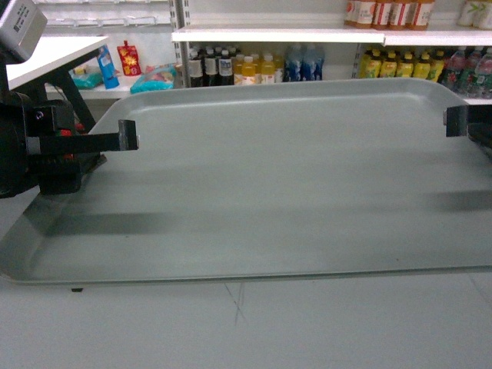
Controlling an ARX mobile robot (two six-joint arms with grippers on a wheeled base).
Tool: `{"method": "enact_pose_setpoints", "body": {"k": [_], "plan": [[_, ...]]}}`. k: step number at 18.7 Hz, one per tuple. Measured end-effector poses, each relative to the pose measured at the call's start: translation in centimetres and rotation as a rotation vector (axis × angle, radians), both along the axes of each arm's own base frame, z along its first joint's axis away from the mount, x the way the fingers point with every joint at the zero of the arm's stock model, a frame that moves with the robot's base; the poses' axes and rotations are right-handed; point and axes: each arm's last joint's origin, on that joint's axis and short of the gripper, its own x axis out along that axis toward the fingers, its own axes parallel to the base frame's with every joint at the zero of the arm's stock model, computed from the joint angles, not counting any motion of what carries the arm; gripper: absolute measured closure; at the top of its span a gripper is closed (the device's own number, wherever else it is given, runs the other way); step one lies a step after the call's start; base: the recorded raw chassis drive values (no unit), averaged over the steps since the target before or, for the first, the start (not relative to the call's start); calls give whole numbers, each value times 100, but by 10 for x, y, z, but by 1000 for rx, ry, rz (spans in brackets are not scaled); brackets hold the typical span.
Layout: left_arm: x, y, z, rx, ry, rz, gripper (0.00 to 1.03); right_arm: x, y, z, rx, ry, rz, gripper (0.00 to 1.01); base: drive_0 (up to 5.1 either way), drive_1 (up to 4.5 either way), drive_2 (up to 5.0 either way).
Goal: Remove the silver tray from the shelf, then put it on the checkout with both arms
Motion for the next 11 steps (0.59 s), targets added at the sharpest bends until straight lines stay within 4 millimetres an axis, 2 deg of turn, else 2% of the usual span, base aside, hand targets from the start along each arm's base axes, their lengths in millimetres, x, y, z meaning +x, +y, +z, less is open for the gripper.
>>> {"method": "enact_pose_setpoints", "body": {"k": [3, 11], "plan": [[0, 0, -1, 1, 5, -1, 99, 0, 0, -1, -1, 6, -1, 98, 13, -390, 416], [0, 0, 0, 1, 4, -1, 99, 0, 0, -1, -2, 7, 0, 98, 0, 0, 0]]}}
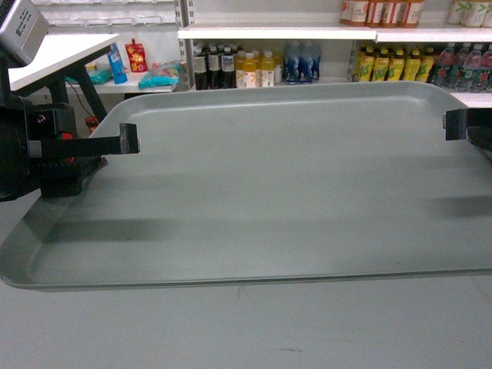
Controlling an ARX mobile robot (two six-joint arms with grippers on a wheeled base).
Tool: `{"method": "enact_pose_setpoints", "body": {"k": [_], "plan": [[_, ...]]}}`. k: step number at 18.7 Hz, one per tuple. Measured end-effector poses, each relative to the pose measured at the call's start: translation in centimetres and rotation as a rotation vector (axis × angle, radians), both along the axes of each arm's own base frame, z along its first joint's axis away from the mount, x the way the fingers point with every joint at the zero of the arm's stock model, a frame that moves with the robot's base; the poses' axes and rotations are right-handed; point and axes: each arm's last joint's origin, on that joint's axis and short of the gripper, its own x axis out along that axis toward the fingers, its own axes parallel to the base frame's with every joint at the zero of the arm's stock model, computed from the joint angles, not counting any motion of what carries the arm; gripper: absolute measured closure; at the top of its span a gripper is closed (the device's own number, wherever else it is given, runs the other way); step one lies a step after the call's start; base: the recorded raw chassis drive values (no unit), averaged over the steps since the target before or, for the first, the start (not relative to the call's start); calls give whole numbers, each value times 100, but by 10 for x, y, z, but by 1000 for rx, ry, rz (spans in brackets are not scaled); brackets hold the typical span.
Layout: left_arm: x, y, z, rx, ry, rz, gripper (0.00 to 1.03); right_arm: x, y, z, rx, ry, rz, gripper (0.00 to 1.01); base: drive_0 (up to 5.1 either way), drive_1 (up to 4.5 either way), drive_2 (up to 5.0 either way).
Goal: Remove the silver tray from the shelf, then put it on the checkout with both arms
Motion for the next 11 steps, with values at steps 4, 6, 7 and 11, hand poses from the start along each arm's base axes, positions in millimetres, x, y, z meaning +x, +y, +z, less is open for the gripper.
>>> {"method": "enact_pose_setpoints", "body": {"k": [4, 6, 7, 11], "plan": [[0, 0, 0, 0, 0, 0, 99, 0, 0, 0, 0, 0, 0, 98, 0, 0, 0], [0, 0, 0, 0, 0, 0, 99, 0, 0, 0, 0, 0, 0, 98, 0, 0, 0], [0, 0, 0, 0, 0, 0, 99, 0, 0, 0, 0, 0, 0, 98, 0, 0, 0], [0, -1, 0, 0, -2, -3, 99, 0, 0, 0, 0, 0, -2, 98, -452, 274, 274]]}}
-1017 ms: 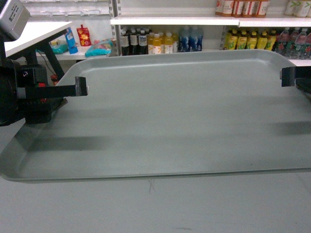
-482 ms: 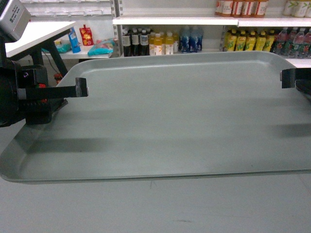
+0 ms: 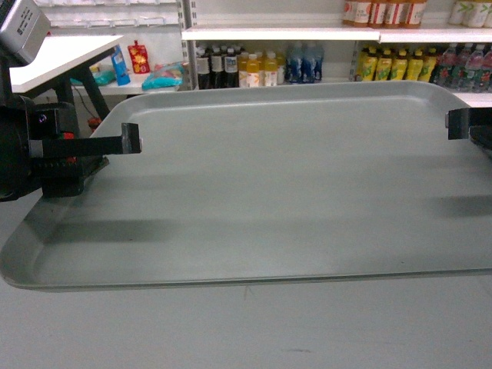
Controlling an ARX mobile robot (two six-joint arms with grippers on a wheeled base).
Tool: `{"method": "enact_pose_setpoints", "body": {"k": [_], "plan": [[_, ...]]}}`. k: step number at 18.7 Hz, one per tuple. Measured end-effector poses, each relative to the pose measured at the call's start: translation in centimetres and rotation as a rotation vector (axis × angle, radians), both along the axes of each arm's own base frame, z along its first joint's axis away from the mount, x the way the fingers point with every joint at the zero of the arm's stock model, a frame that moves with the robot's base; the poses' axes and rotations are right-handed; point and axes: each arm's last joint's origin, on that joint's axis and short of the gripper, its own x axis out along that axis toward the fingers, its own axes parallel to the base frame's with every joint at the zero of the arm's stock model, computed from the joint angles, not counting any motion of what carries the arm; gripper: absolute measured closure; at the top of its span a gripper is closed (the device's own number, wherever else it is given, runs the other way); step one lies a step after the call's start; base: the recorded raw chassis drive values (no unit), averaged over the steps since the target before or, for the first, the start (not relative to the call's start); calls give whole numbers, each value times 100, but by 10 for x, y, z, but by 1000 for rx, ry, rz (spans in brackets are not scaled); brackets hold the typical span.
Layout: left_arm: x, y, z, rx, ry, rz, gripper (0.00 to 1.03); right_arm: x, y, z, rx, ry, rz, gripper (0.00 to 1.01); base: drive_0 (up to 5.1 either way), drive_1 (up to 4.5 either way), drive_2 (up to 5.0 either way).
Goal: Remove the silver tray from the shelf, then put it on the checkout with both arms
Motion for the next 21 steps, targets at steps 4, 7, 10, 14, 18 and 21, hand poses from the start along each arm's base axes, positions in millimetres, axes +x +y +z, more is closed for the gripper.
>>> {"method": "enact_pose_setpoints", "body": {"k": [4, 7, 10, 14, 18, 21], "plan": [[0, 0, 0, 1, 2, 2, 99, 0, 0, 0, 0, -1, 1, 98, -483, 254, 254], [0, 0, 0, 1, 3, 1, 99, 0, 0, 0, -1, 3, 0, 98, -494, 242, 242], [0, 1, 0, 1, 4, 1, 99, 0, 0, 0, -1, 4, 1, 98, -487, 250, 250], [0, 1, 0, 1, 4, 1, 99, 0, 0, 0, -1, 3, 1, 98, -498, 238, 238], [0, 1, 0, 1, 2, 2, 99, 0, 0, 0, 0, 0, 1, 98, -506, 231, 231], [0, 1, 0, 1, 1, 2, 99, 0, 0, 0, 0, -1, 1, 98, -492, 245, 245]]}}
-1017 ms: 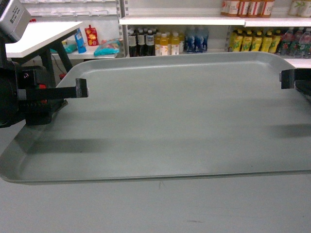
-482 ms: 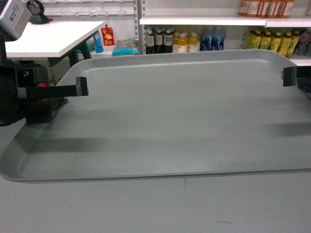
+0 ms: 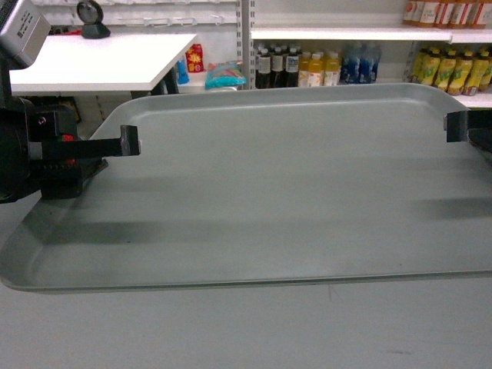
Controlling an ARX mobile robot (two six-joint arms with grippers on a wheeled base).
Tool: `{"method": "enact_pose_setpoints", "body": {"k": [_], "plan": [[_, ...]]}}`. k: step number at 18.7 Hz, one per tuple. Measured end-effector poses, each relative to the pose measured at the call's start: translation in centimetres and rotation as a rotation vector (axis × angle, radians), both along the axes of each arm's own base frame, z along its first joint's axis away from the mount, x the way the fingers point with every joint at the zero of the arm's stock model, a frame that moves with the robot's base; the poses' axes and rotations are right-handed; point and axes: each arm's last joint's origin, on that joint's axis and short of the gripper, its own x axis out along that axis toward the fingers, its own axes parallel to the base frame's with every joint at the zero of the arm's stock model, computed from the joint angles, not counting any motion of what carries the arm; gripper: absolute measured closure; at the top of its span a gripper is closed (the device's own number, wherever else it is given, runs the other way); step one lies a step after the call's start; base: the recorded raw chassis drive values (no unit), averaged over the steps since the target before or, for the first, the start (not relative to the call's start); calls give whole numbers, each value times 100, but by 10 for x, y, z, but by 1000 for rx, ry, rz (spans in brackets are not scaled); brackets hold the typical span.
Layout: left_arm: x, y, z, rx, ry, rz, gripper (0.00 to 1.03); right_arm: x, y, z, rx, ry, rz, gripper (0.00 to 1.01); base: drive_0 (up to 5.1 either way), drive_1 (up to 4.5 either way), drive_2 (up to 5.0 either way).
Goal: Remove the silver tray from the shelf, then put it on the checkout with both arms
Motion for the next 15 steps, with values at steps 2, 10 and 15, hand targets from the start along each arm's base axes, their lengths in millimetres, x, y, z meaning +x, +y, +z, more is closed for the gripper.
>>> {"method": "enact_pose_setpoints", "body": {"k": [2, 10, 15], "plan": [[0, 0, 0, 0, 3, 1, 99, 0, 0, 0, 0, 3, 1, 98, -495, 241, 241], [0, 0, 0, 0, 3, 0, 99, 0, 0, 0, 1, 0, 1, 98, -490, 247, 247], [0, 0, 0, -1, 0, 1, 99, 0, 0, 0, 1, -3, 1, 98, -495, 241, 241]]}}
